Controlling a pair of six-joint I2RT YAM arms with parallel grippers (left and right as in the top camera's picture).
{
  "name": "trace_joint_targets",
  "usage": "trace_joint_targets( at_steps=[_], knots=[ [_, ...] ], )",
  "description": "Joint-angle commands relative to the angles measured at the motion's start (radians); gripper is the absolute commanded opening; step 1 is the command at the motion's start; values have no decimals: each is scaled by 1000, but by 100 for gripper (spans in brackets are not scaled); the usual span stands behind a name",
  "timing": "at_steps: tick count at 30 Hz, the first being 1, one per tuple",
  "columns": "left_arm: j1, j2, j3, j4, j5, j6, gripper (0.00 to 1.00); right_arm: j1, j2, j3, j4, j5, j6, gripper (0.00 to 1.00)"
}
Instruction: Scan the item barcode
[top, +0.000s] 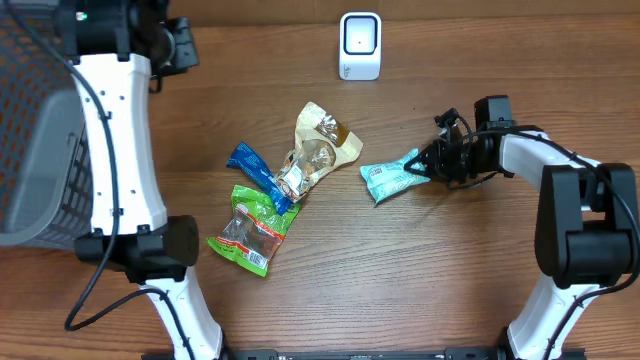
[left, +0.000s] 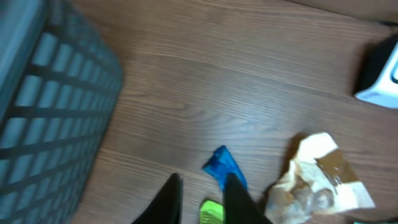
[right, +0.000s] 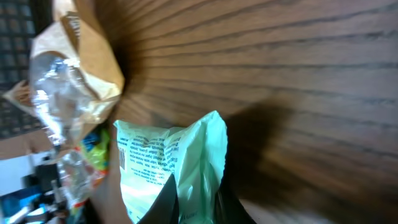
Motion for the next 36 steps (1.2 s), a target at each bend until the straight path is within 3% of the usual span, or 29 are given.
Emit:
trace_joint_targets(
  at_steps=[1,4,5,12,22,28,36],
  knots=[
    [43,-69,12,2,-18,32,37,-16,-18,85,-59,-118,29,4],
    [53,-75,12,1,-18,31,69,-15,-63,145,-116,-119,29,4],
    [54,-73,11,-3,-18,31,100,-14,-106,192,-151,-108,29,4],
    [53,-70,10,-3,-18,31,100,52,-283,344,-189,52,24,4],
    [53,-70,10,-3,-17,31,100,284,-376,349,-13,758,-178,4],
    [53,-70,10,-3,-17,31,100,399,-290,349,267,1263,-255,4],
    [53,-70,10,-3,-17,31,100,412,-74,349,632,1400,-663,4]
  ],
)
